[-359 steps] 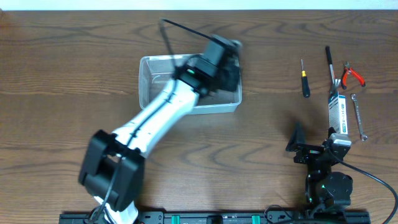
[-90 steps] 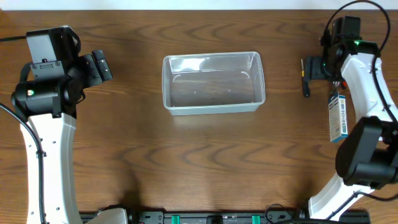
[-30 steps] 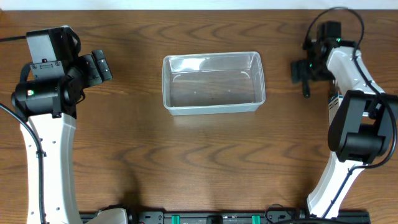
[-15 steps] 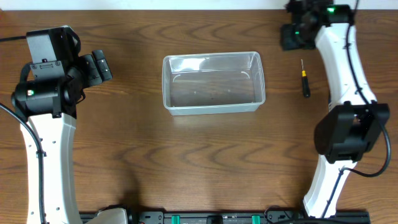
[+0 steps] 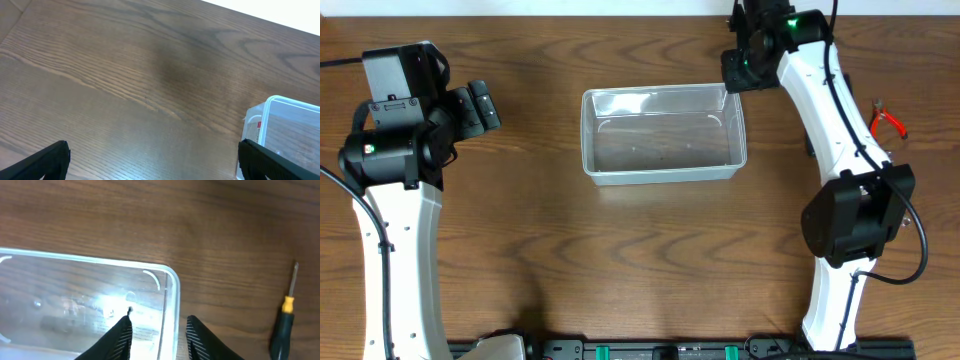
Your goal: Pack container
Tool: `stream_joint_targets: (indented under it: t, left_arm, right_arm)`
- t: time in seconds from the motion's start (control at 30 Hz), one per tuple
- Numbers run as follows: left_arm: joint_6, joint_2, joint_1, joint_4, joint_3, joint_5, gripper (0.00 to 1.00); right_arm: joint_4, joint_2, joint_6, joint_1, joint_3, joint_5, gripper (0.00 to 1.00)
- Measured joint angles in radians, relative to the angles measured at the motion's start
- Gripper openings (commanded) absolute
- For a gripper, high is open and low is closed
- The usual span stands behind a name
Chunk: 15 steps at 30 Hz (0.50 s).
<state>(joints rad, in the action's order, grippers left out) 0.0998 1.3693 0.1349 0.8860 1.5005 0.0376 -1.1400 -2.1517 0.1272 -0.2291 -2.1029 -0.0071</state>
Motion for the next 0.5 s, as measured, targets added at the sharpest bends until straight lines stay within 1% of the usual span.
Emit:
stream_joint_targets:
  t: [0.23, 0.37, 0.5]
  left_arm:
    - [0.0, 0.0, 0.0, 0.0, 0.0, 0.0, 0.98]
    - [0.0, 0.0, 0.0, 0.0, 0.0, 0.0, 0.98]
    - [0.0, 0.0, 0.0, 0.0, 0.0, 0.0, 0.98]
  right_arm:
    - [0.001, 0.0, 0.053, 0.003, 0.027, 0.027, 0.3]
    - [0.016, 0.0, 0.062, 0.003, 0.088, 0.031, 0.26]
    - [0.03, 0.0, 0.076, 0.003, 0.145, 0.032, 0.26]
